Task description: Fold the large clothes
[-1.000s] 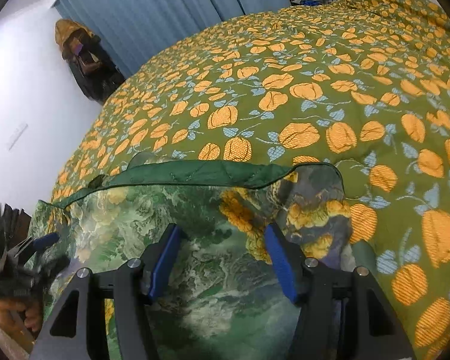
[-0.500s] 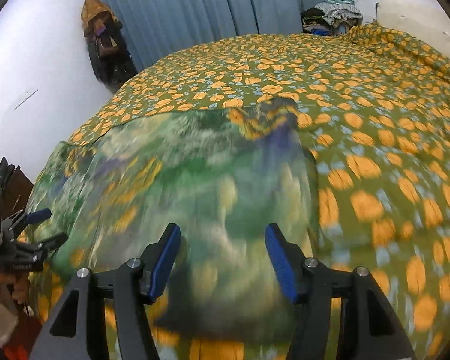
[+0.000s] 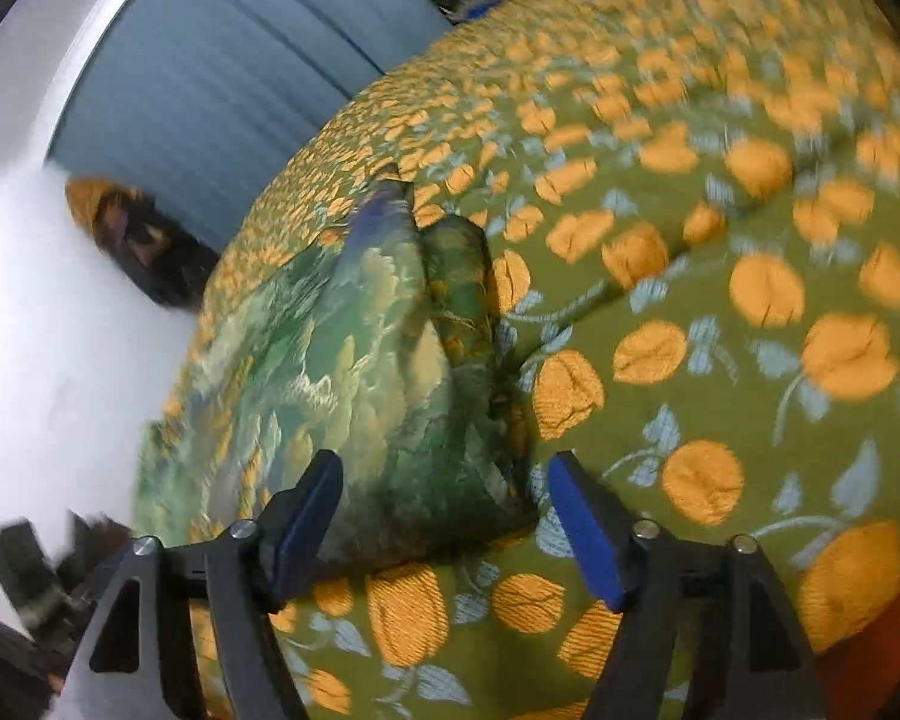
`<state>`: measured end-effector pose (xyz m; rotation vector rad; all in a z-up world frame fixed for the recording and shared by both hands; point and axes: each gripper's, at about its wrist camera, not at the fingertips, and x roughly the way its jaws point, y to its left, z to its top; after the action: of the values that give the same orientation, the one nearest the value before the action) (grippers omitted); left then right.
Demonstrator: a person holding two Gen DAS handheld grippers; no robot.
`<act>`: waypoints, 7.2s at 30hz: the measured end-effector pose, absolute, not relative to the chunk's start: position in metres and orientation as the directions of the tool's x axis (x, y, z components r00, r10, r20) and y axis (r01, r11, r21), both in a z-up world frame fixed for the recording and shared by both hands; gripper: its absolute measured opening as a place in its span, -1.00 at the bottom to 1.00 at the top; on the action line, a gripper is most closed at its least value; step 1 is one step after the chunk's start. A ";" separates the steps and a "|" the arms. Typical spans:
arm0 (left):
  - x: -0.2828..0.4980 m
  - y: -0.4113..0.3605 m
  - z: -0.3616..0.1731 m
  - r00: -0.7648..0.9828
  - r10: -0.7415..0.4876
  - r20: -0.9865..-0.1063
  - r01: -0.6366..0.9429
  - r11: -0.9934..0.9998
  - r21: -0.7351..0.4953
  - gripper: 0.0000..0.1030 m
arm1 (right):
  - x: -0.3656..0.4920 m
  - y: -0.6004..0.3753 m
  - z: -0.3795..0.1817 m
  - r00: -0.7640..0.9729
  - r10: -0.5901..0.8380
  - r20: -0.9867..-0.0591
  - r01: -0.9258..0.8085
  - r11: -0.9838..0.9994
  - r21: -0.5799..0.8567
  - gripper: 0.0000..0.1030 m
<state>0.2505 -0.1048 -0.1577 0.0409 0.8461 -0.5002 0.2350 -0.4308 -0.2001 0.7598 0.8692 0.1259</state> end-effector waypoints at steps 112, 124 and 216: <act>0.384 0.207 -0.198 0.415 -0.376 -0.828 -0.073 0.894 -0.443 -0.03 | 0.402 -0.040 -0.098 0.483 0.505 -0.715 -0.427 0.849 0.312 -0.31; 0.380 0.219 -0.222 0.419 -0.399 -0.815 -0.132 0.862 -0.490 -0.03 | 0.479 0.078 -0.207 0.273 0.373 -0.887 -0.485 0.850 0.208 -0.31; 0.553 0.147 -0.221 0.538 -0.532 -0.654 0.027 0.786 -0.618 0.71 | 0.586 -0.151 -0.202 0.338 0.692 -0.638 -0.285 0.721 0.631 0.68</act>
<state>0.5526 0.1474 -0.2212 -0.5952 0.9547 -0.3563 0.5862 -0.1513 -0.2023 0.4508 1.0453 0.6650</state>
